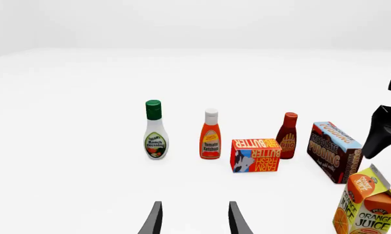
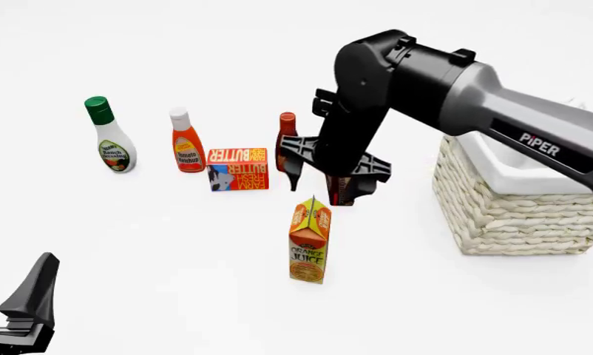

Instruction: Pick the orange juice and place it in the basket.

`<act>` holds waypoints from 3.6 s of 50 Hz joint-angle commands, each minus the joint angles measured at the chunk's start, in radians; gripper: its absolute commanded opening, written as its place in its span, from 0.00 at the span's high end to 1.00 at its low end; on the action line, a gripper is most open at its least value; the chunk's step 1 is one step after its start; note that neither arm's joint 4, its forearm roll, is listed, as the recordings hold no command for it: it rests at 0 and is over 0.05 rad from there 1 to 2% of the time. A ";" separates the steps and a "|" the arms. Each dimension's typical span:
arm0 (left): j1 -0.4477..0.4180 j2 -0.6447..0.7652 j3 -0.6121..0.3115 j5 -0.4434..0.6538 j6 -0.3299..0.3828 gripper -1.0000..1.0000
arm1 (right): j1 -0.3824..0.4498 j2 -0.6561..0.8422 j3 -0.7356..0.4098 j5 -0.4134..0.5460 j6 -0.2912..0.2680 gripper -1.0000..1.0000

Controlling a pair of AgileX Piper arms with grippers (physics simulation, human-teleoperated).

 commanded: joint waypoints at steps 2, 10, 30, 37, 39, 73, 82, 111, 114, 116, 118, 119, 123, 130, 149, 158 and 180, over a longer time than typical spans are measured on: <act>0.002 0.000 0.002 -0.001 0.000 0.00 | 0.031 0.017 -0.002 0.000 0.011 0.00; 0.002 0.000 0.002 -0.001 0.000 0.00 | 0.043 0.024 -0.006 0.000 0.011 0.00; 0.001 0.000 0.002 -0.001 0.000 0.00 | 0.032 0.031 0.020 0.000 -0.019 0.00; 0.001 0.000 0.002 -0.001 0.000 0.00 | 0.033 0.033 0.031 0.000 -0.021 0.00; 0.002 0.000 0.002 -0.001 -0.001 0.00 | 0.047 0.033 0.025 0.000 -0.007 0.00; 0.001 0.000 0.002 -0.001 0.000 0.00 | 0.041 0.069 0.014 0.000 -0.021 0.00; 0.002 0.000 0.002 -0.001 0.000 0.00 | 0.037 0.073 0.015 0.000 -0.022 0.00; 0.001 0.000 0.002 -0.001 0.000 0.00 | 0.034 0.091 0.013 0.000 -0.011 0.00; 0.002 0.000 0.002 -0.001 -0.001 0.00 | 0.026 0.094 0.014 0.000 -0.018 0.00; 0.001 0.000 0.002 -0.001 0.000 0.00 | 0.036 0.093 0.012 0.000 -0.009 0.00; 0.001 0.000 0.002 -0.001 0.000 0.00 | 0.041 0.095 0.008 0.000 -0.005 0.00; 0.001 0.000 0.002 -0.001 0.000 0.00 | 0.032 0.097 0.014 0.000 -0.012 0.00; 0.001 0.000 0.002 -0.001 0.000 0.00 | 0.035 0.101 0.010 0.000 -0.011 0.00; 0.002 0.000 0.002 -0.001 0.000 0.00 | 0.039 0.104 0.007 0.000 -0.009 0.00; 0.001 0.000 0.002 -0.001 0.000 0.00 | 0.038 0.116 0.005 0.000 -0.003 0.00; 0.001 0.000 0.002 -0.001 0.000 0.00 | 0.034 0.112 0.016 0.000 -0.002 0.00; 0.001 0.000 0.002 -0.001 0.000 0.00 | 0.042 0.127 0.009 -0.001 0.010 0.00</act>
